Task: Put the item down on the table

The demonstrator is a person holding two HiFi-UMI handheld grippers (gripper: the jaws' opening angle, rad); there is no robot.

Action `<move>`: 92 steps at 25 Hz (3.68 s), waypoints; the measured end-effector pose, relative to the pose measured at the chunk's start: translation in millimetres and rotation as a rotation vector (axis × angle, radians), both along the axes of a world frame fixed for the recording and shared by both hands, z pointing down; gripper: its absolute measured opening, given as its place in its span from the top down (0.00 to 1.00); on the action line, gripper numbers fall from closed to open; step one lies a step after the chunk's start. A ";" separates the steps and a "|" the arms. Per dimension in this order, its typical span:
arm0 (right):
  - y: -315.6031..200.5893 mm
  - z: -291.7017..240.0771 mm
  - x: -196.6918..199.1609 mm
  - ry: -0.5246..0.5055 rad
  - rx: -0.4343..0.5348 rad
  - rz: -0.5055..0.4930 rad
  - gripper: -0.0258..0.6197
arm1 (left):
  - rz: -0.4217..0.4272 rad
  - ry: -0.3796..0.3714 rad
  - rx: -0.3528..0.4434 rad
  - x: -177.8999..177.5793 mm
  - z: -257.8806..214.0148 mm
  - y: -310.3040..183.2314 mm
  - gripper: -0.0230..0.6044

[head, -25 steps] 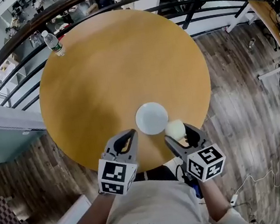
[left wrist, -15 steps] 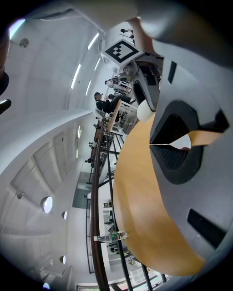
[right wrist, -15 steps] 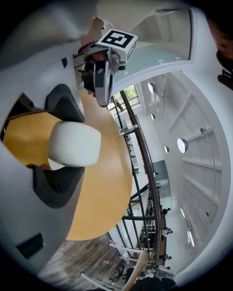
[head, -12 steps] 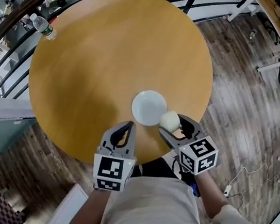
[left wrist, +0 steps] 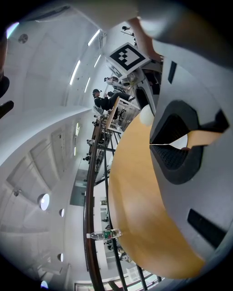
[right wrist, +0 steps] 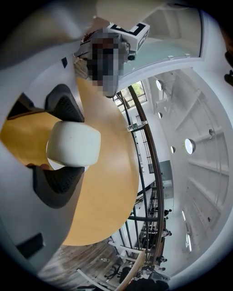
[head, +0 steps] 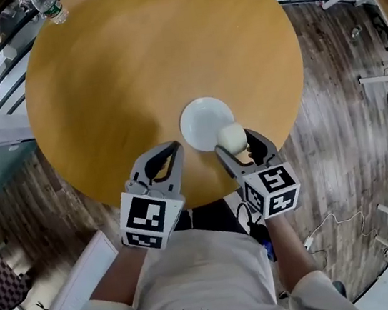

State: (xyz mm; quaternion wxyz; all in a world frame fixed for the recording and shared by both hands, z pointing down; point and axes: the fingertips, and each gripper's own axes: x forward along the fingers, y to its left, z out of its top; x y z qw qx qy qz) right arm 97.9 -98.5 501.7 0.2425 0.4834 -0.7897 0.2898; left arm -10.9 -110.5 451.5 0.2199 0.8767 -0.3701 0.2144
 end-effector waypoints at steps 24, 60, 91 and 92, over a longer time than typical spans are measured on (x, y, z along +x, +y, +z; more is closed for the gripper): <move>-25.8 71.1 -14.2 0.065 -0.074 -0.025 0.48 | -0.035 -0.004 -0.049 -17.8 30.6 -12.1 0.92; -37.5 112.6 -27.7 0.169 -0.123 -0.068 0.48 | -0.025 -0.022 -0.085 -36.2 48.4 -14.1 0.93; -39.2 120.2 -28.4 0.270 -0.152 -0.075 0.48 | -0.040 -0.024 -0.108 -42.6 57.5 -14.9 0.92; -38.9 120.3 -28.5 0.271 -0.153 -0.079 0.48 | -0.042 -0.025 -0.108 -42.8 57.4 -14.7 0.93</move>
